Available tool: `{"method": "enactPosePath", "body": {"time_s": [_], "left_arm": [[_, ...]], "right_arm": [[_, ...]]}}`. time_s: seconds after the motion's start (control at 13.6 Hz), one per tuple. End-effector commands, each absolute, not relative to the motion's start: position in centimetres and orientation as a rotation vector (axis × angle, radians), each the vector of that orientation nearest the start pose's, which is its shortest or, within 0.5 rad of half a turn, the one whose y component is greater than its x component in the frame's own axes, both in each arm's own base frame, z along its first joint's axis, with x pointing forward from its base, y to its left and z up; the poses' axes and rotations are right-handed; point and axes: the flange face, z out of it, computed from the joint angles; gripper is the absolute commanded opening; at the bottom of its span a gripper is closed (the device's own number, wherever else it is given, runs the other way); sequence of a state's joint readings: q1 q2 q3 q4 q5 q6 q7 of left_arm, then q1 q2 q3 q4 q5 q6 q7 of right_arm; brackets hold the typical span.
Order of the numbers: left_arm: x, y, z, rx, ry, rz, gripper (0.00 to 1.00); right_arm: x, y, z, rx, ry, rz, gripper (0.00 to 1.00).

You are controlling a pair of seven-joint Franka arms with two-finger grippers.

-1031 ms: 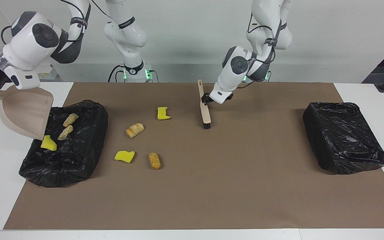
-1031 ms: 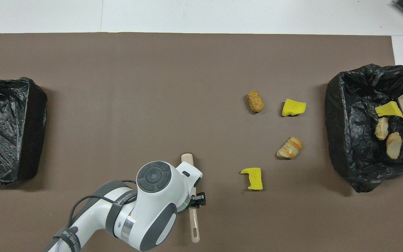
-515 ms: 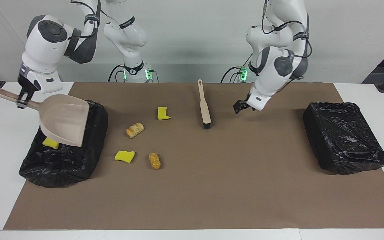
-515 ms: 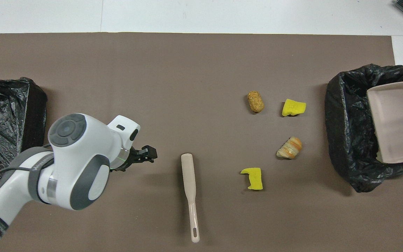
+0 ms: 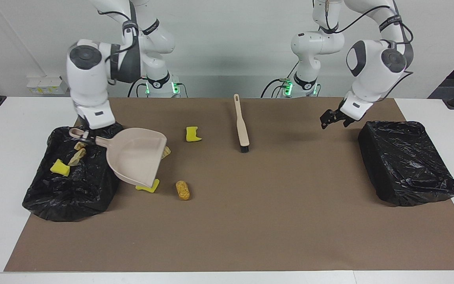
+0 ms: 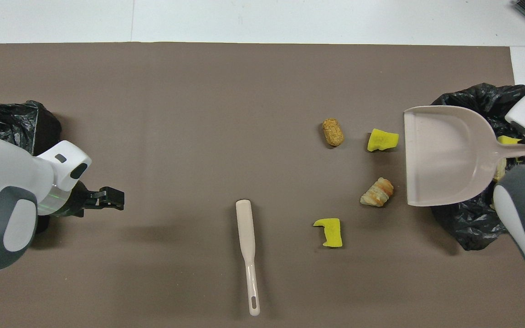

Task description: Sweep and dump trash in bin

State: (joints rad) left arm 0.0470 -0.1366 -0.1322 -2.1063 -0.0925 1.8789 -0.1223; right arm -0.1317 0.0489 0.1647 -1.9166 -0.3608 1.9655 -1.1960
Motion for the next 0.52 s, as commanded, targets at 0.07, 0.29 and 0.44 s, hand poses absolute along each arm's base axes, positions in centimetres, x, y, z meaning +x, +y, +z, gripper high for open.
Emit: {"method": "enactPosePath", "body": {"time_s": [0.07,0.29,0.44], "left_arm": [[51.4,-4.0,54.6,-3.148,-0.087,0.091,1.00],[51.2,-3.8,59.7,-3.147,-0.053,0.087,1.00],[50.8,-4.1,62.2,-3.147,-0.043,0.078,1.00]], "right_arm": [[57.2,5.5,45.3,-2.834,-1.825,0.198,0.00],[56.7,9.9,44.8,-2.984,-1.484,0.116,0.00],[56.1,13.1,44.5,-3.058,-1.257,0.082,0.00]]}}
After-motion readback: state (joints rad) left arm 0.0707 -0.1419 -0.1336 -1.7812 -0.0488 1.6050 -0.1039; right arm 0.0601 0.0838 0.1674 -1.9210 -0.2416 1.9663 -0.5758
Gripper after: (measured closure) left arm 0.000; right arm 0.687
